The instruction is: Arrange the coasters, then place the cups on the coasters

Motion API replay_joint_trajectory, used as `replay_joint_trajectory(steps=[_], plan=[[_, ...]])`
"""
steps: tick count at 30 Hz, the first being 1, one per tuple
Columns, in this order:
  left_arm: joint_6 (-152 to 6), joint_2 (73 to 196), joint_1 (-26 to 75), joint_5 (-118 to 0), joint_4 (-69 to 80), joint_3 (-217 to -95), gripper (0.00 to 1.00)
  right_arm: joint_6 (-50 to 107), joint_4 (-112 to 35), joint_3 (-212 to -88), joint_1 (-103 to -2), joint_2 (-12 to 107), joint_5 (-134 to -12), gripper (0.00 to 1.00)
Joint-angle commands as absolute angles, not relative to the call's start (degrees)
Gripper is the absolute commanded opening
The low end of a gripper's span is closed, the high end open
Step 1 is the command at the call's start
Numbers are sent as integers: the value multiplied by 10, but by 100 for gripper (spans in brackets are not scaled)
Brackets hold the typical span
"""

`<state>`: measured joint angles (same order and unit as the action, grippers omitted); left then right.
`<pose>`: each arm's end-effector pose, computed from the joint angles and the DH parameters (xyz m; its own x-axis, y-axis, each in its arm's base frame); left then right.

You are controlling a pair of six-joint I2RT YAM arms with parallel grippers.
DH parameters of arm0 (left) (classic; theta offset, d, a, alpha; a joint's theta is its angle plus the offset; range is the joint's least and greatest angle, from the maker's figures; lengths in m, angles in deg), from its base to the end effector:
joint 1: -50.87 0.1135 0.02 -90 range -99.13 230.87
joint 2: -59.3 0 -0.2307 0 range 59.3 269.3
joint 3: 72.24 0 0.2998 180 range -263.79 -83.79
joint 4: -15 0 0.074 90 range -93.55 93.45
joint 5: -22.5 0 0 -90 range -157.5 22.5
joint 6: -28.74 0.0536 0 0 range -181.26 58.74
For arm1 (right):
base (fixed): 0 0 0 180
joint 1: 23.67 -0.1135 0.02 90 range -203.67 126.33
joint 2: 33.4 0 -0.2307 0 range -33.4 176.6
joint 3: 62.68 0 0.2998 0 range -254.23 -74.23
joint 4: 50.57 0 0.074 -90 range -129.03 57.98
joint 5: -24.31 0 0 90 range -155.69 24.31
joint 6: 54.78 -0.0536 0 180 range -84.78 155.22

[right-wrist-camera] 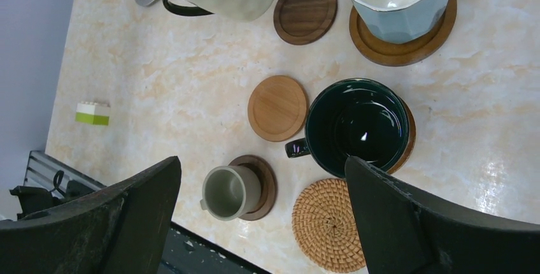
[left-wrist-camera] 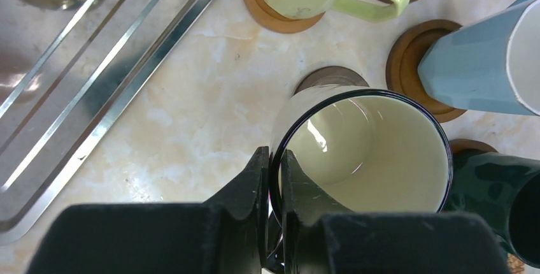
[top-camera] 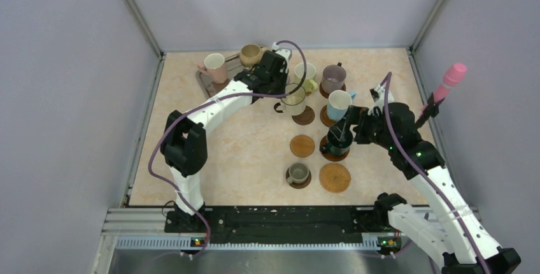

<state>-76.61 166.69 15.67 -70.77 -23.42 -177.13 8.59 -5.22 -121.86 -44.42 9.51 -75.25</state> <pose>0.3979 -0.2770 0.2371 -0.6592 0.1416 -0.7386 0.3793 0.9106 -0.1640 0.2303 0.0968 0.2929 -0.6237 0.2364 -0.7451 -0.2299 0.8555 0.4639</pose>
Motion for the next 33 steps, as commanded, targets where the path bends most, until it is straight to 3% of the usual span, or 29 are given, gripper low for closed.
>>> replay_joint_trajectory(steps=[1, 33], plan=[[-738, 1681, 136, -714, -186, -1816, 0, 97, -46, -1240, -440, 82, -734, 99], [-711, 1782, 117, -710, -209, -1895, 0, 100, -51, -1240, -439, 90, -725, 99]])
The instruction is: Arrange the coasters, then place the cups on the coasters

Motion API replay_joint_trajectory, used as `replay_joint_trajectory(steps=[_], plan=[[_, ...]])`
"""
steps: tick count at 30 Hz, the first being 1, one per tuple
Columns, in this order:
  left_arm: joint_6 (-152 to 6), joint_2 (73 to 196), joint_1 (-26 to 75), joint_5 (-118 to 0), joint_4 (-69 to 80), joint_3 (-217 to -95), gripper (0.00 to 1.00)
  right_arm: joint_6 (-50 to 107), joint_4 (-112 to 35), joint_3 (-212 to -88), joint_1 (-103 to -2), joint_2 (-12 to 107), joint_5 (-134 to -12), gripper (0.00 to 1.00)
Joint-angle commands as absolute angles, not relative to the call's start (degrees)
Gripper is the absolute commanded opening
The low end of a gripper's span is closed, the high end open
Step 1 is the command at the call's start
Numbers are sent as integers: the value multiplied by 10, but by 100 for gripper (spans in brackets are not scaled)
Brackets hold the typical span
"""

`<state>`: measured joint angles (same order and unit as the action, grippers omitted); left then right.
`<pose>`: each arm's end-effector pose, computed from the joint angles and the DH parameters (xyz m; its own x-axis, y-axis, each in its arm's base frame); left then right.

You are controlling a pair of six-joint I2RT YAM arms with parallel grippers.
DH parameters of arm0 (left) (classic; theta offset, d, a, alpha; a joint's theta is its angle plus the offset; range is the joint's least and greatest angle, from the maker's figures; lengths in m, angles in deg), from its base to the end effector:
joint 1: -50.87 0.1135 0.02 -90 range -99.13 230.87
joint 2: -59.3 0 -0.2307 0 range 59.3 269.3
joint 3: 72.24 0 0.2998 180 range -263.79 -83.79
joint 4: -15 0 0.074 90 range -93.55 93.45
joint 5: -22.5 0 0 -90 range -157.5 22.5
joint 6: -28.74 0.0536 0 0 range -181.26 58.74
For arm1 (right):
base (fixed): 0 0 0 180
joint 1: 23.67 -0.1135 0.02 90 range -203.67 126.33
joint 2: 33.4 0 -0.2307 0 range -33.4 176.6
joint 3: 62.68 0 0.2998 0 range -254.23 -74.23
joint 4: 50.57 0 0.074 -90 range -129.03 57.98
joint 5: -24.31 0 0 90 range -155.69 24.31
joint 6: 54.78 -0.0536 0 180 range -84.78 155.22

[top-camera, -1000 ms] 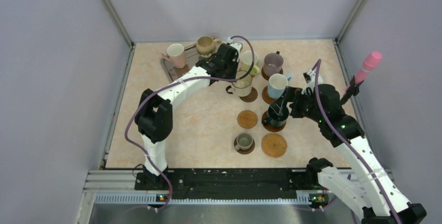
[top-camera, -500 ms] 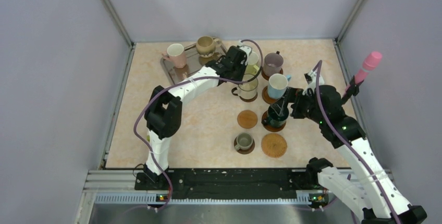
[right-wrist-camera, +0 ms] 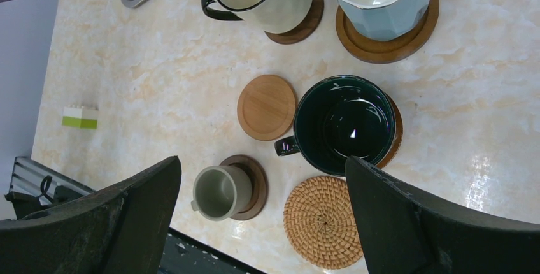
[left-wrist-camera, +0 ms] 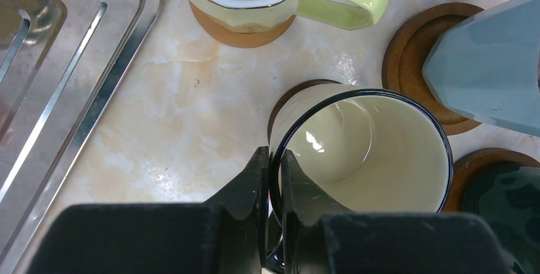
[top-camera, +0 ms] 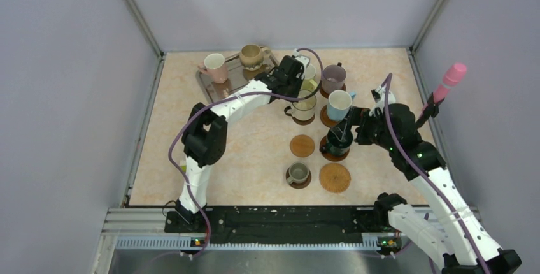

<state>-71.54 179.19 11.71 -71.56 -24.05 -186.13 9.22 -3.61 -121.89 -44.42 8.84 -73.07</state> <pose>0.4081 -0.3274 0.1920 -0.6454 0.2961 -0.7041 0.4837 0.8719 -0.0768 0.2277 0.0936 0.2925 -0.6198 0.2301 -0.7503 -0.2044 0.8757 0.4374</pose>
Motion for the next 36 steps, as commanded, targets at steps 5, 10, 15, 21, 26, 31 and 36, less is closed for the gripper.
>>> replay_joint_trajectory(steps=[5, 10, 15, 21, 26, 31, 36], plan=[[-708, 1785, 118, -708, -212, -1893, 0, 99, -52, -1238, -440, 90, -726, 99], [-705, 1788, 117, -710, -214, -1892, 0, 99, -52, -1238, -440, 90, -726, 99], [-706, 1791, 117, -707, -213, -1891, 0, 99, -53, -1238, -439, 90, -726, 99], [-708, 1795, 117, -705, -211, -1892, 0, 99, -52, -1236, -439, 89, -725, 99], [-708, 1797, 117, -706, -210, -1892, 0, 100, -53, -1235, -440, 88, -724, 99], [-708, 1803, 118, -708, -209, -1892, 0, 101, -52, -1233, -439, 86, -723, 99], [-711, 1807, 118, -707, -207, -1892, 0, 102, -53, -1230, -440, 84, -720, 99]])
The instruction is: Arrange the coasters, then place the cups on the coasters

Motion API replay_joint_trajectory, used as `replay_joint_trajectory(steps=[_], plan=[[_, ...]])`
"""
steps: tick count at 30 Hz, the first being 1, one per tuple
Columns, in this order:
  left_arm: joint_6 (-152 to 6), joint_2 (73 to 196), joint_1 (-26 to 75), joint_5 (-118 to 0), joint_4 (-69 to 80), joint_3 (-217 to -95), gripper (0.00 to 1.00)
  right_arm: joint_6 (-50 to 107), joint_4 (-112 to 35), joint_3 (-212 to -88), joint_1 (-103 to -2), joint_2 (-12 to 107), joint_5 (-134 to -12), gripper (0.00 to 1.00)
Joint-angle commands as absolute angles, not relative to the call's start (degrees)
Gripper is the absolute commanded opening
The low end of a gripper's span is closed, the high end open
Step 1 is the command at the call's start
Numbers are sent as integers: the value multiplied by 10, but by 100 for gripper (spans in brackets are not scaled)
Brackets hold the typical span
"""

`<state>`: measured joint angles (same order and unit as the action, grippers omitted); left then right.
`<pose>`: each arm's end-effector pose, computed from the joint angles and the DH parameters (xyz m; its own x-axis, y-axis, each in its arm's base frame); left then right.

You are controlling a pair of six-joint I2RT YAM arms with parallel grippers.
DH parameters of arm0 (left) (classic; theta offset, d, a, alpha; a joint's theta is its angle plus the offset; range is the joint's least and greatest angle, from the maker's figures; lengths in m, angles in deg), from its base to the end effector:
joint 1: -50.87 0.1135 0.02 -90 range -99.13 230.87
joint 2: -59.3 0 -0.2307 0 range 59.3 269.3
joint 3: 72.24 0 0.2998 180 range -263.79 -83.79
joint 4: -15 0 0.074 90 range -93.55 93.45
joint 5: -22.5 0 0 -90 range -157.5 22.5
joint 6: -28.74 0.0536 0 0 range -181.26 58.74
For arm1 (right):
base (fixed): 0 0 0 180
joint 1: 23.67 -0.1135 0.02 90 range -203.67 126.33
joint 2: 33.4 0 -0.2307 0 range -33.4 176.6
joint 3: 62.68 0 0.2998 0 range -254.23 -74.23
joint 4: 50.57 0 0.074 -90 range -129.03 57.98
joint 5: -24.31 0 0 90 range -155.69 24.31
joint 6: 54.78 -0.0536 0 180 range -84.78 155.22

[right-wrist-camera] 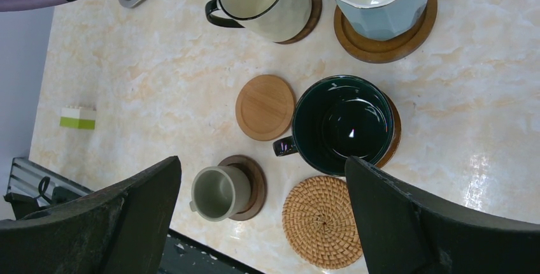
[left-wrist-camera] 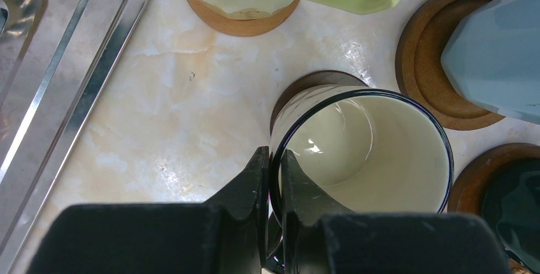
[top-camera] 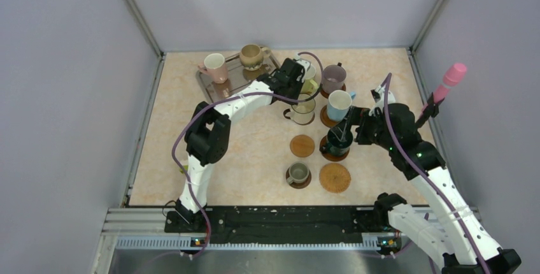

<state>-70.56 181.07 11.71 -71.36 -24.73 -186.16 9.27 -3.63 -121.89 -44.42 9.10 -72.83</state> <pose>0.4089 -0.3284 0.1746 -0.6610 0.3304 -0.6737 0.4945 0.8671 -0.0600 0.2286 0.0937 0.2915 -0.6211 0.2290 -0.7495 -0.2004 0.8782 0.4343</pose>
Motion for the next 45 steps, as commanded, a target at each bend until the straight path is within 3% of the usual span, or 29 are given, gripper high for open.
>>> replay_joint_trajectory(steps=[1, 40, 45], plan=[[-712, 1807, 117, -707, -207, -1892, 0, 103, -52, -1230, -439, 85, -720, 99], [-718, 1831, 118, -711, -231, -1916, 0, 107, -59, -1227, -440, 88, -718, 99], [-719, 1824, 118, -716, -237, -1917, 11, 107, -59, -1227, -439, 89, -718, 99]])
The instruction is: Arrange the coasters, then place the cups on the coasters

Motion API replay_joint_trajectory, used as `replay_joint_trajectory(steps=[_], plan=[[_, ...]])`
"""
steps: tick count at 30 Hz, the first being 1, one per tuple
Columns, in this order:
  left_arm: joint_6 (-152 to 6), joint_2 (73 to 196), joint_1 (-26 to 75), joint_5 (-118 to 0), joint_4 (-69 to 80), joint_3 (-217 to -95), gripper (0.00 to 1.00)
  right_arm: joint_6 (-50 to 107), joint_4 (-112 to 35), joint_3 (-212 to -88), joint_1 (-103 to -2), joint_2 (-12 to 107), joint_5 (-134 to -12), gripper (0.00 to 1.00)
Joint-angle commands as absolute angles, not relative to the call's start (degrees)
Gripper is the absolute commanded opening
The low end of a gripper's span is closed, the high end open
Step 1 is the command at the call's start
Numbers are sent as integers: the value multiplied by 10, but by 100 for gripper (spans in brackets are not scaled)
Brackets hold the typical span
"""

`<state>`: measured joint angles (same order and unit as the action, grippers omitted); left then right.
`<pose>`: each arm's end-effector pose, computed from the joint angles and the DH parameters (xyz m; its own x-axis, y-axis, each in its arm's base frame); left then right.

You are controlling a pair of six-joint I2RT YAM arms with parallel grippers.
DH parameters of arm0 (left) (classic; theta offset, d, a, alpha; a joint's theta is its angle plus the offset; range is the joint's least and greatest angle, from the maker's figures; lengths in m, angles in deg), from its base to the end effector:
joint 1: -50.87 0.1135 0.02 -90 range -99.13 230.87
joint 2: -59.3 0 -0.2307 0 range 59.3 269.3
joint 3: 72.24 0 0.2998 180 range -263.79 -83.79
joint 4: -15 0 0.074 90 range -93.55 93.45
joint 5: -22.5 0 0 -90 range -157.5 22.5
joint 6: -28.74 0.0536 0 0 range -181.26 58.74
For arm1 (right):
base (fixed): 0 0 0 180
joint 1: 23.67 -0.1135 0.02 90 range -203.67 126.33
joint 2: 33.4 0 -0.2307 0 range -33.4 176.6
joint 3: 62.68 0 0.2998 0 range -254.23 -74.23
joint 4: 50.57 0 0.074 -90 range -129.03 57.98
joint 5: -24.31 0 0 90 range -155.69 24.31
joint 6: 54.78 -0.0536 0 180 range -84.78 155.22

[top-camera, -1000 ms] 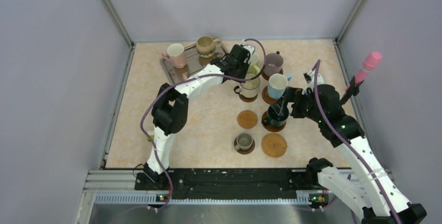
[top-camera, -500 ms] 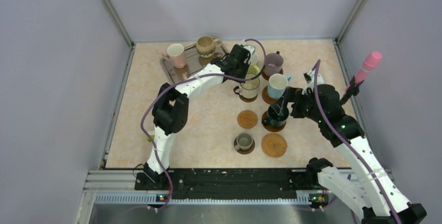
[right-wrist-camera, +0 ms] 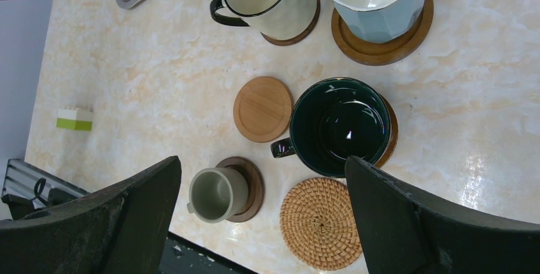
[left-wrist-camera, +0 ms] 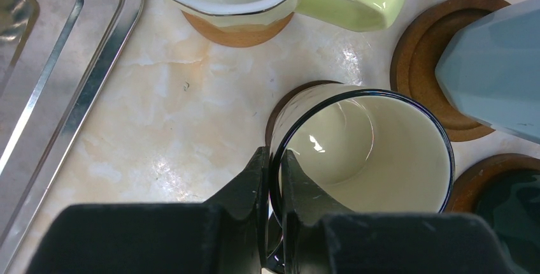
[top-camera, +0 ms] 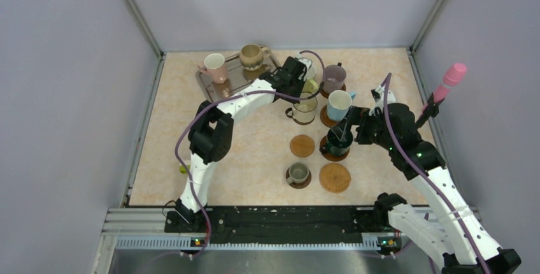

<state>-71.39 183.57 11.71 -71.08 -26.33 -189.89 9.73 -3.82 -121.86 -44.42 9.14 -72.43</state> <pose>0.4155 -0.3341 0.1749 -0.6719 0.3209 -0.6675 0.4872 0.8703 -0.0722 0.2291 0.0935 0.2915 -0.6157 0.2237 -0.7555 -0.2014 0.8823 0.4254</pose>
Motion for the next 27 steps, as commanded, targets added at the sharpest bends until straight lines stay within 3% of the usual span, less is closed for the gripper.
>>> replay_joint_trajectory(steps=[1, 5, 10, 20, 27], plan=[[-720, 1820, 118, -718, -240, -1917, 15, 107, -59, -1227, -440, 90, -718, 99], [-725, 1792, 118, -730, -246, -1915, 38, 106, -61, -1224, -439, 94, -721, 99], [-717, 1751, 118, -749, -230, -1915, 52, 103, -70, -1218, -439, 94, -732, 98], [-718, 1695, 158, -876, -163, -1884, 56, 93, -72, -1218, -440, 104, -746, 99], [-864, 1757, 258, -866, -157, -1942, 51, 97, -81, -1223, -439, 117, -755, 99]])
